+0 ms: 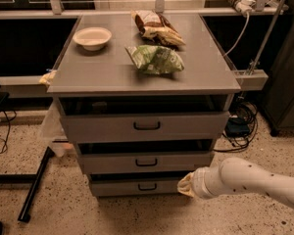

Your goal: Open bottom drawer

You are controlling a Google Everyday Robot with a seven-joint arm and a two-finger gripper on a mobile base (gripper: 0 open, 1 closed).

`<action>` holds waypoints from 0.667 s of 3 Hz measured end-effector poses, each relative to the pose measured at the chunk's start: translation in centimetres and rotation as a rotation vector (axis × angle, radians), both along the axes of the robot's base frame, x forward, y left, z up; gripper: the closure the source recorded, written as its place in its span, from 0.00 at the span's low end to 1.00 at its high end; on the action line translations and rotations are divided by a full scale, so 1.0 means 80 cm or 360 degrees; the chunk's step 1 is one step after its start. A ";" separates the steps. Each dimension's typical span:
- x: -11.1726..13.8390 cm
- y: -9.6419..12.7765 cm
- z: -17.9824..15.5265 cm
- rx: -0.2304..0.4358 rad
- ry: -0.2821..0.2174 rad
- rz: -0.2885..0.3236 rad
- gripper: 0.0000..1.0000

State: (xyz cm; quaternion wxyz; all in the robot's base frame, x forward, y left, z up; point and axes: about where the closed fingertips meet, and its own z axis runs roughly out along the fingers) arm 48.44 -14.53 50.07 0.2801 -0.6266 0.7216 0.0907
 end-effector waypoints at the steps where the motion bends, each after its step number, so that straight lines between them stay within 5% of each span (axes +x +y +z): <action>1: 0.009 0.007 -0.039 0.0070 0.0044 -0.0009 1.00; 2: 0.007 0.007 -0.040 0.0070 0.0048 -0.0007 1.00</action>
Offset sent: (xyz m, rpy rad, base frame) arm 0.0104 0.0040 -0.0283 0.0416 0.0184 -0.0053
